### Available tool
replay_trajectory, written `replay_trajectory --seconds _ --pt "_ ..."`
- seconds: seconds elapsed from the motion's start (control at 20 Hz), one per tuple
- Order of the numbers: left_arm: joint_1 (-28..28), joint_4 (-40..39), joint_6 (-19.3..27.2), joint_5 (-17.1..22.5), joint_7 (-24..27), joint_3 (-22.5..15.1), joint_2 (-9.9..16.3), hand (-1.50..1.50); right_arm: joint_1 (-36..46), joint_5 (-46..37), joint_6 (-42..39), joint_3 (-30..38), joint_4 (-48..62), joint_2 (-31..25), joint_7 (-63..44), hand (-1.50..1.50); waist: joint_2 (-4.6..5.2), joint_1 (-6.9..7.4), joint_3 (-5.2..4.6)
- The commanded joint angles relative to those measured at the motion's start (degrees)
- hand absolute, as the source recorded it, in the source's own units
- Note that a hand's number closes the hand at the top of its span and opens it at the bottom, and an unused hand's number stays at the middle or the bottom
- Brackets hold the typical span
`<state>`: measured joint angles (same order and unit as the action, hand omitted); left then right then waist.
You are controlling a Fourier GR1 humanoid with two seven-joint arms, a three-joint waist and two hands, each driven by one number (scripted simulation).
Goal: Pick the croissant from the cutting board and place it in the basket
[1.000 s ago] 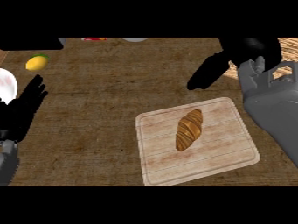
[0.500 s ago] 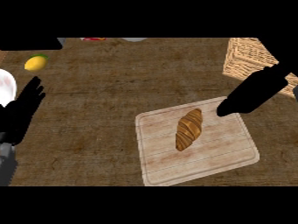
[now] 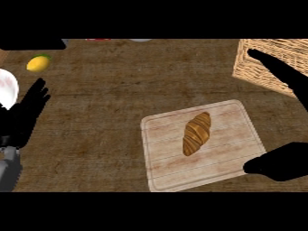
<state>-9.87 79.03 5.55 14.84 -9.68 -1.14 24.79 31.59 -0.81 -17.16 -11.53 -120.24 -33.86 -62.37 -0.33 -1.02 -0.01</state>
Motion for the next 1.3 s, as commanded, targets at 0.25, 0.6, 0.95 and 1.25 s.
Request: replay_trajectory --seconds 0.25,0.6,0.95,1.25 --pt "-0.98 0.61 -0.4 -1.91 -1.8 0.45 -2.37 0.0 -14.43 -18.73 6.2 -3.93 -0.31 7.01 8.94 -1.5 0.3 1.11 0.02" --pt "-3.28 -1.92 -2.23 -2.98 -1.72 1.58 -2.65 0.0 -16.14 -27.74 16.23 -6.69 12.07 16.1 22.01 -1.5 0.4 1.2 0.02" --pt "-3.71 -3.85 -2.52 -4.62 0.23 3.17 -4.13 0.0 -16.6 -31.72 18.05 -7.94 27.79 20.5 29.55 -1.5 0.44 1.19 0.01" --pt "-0.09 2.28 -3.06 -6.08 -2.46 2.8 -5.61 0.0 -15.44 -30.27 11.98 -3.24 31.06 19.19 32.35 -1.5 0.31 1.19 0.02"
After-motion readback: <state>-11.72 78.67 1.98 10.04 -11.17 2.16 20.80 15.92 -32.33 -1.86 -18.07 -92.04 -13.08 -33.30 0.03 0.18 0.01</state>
